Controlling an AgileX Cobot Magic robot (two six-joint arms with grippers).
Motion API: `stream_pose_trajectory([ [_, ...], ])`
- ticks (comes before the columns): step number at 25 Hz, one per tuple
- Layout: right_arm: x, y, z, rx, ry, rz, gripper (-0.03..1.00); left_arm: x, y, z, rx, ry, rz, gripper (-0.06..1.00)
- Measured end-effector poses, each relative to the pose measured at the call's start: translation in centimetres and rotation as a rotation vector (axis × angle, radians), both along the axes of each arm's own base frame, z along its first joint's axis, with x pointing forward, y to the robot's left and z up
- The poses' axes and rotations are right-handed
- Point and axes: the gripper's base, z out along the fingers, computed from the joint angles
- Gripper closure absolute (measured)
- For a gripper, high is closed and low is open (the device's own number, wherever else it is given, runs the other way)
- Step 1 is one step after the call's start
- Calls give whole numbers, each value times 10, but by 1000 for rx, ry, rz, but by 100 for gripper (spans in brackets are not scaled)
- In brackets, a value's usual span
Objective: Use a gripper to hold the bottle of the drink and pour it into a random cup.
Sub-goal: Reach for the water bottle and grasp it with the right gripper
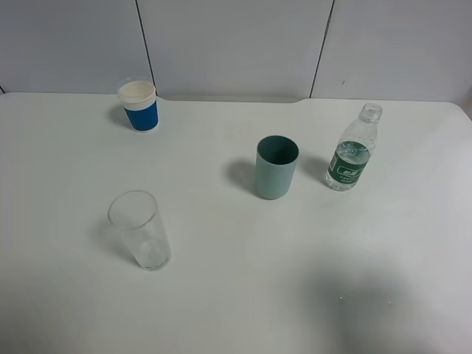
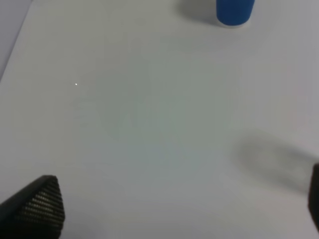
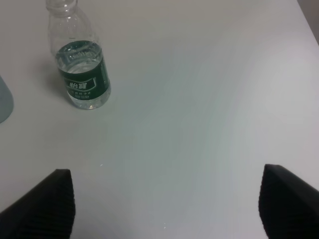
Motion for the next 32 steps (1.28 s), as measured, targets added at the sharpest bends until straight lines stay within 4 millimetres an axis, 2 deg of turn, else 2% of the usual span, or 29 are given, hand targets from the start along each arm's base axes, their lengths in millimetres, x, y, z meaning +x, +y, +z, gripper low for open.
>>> stream_pose_trajectory([
  [27, 0, 0, 0, 4, 0, -2, 23, 0, 0, 0, 0, 0, 0, -5],
  [32, 2, 0, 0, 4, 13, 39, 23, 0, 0, 0, 0, 0, 0, -5],
])
